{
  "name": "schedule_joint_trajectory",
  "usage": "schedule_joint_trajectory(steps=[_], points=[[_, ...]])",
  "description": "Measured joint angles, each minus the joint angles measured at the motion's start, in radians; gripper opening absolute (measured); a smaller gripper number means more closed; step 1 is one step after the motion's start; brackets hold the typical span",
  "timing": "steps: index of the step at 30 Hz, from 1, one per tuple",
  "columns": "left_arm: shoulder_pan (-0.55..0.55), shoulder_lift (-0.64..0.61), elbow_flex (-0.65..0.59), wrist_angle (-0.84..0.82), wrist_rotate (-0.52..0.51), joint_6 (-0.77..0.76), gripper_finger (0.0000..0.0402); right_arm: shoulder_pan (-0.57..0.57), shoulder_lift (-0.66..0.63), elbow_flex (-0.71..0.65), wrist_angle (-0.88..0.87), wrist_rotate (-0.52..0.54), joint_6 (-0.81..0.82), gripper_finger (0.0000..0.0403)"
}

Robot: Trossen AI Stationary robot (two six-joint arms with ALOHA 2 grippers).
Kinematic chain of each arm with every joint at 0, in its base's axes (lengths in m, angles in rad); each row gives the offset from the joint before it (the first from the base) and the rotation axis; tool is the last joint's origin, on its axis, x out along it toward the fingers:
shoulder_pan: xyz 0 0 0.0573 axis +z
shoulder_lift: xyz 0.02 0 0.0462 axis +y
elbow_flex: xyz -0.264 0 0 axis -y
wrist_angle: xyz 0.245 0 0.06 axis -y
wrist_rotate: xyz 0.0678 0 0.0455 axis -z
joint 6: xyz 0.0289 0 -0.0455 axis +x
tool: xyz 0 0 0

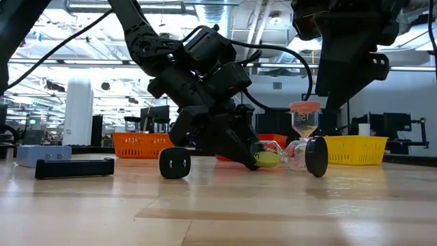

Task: Pick & Place Office items
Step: Put the green hourglass into the orange bin

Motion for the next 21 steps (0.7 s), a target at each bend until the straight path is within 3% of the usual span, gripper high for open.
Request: schedule_joint_trajectory(steps=[10, 17, 21], points=[[-0.001, -0.060, 0.000, -0.052, -0.043, 0.012, 0.0214, 0.000, -0.002, 0.000, -0.020, -0.009, -0.009, 0.0212], [-0.012, -0.211, -0.002, -0.258, -0.146, 0.020, 0.0214, 0.014, -0.053, 0.010, -0.122, -0.024, -0.021, 0.0212], [-0.022, -0.322, -0.001, -0.388, -0.217, 0.019, 0.0212, 0.033, -0.100, 0.010, -0.152, 0.047, -0.021, 0.0212]])
